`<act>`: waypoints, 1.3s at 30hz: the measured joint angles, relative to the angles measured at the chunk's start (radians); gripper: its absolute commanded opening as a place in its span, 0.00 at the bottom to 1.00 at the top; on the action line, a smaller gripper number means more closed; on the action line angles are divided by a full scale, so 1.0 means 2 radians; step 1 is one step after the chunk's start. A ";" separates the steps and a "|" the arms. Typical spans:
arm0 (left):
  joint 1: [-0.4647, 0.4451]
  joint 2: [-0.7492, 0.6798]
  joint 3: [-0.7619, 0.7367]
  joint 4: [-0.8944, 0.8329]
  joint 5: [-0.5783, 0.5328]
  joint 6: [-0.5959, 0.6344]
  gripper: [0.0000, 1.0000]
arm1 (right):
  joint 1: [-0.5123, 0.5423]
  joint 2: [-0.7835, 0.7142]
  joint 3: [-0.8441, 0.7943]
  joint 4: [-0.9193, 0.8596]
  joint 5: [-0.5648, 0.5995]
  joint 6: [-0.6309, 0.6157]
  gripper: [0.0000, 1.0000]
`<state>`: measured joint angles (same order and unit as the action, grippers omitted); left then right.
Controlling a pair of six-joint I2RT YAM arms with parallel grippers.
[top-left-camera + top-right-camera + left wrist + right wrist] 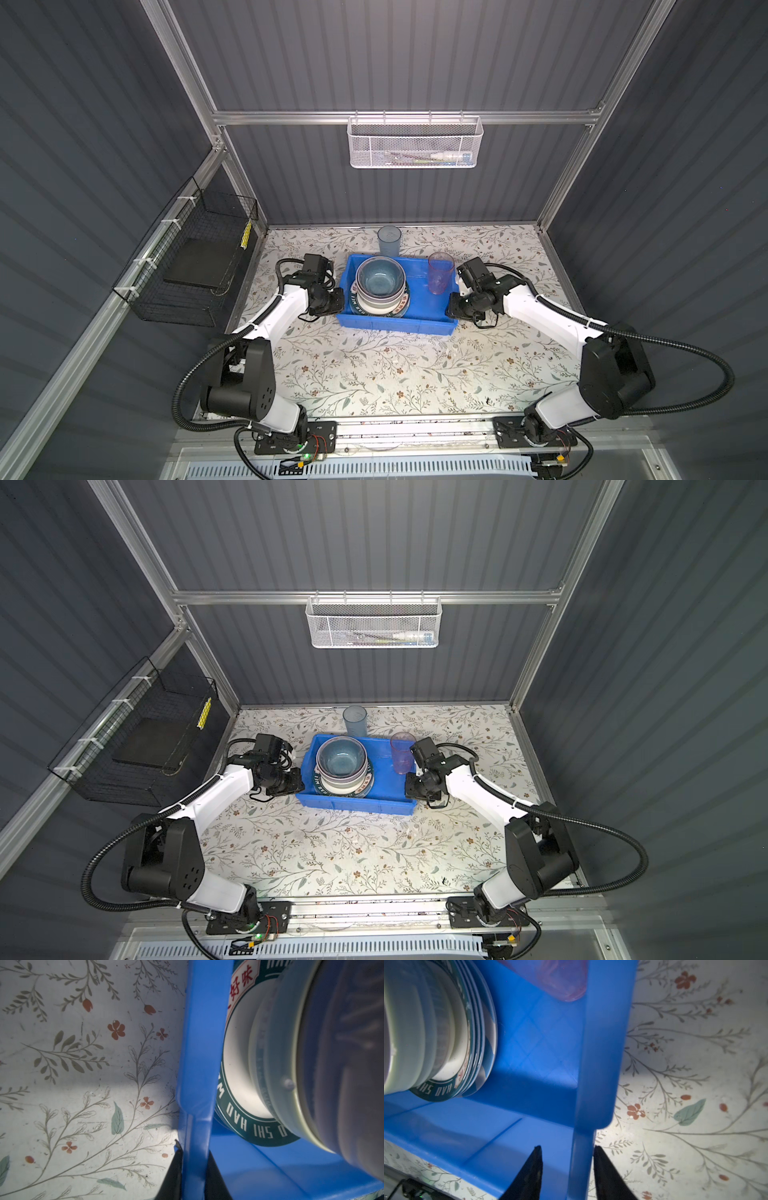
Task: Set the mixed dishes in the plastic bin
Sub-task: 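Grip the bin's side walls with both grippers and pull it nearer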
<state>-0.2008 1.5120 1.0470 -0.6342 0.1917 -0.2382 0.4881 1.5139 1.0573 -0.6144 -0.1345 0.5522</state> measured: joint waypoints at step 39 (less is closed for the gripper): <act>-0.086 -0.142 -0.062 -0.122 0.047 -0.118 0.66 | 0.028 -0.158 -0.092 -0.112 0.029 0.027 0.51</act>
<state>-0.3721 1.2270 0.9234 -0.8776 0.2852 -0.4747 0.5442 1.1984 0.8738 -0.8387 -0.0761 0.6071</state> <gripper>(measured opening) 0.642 0.454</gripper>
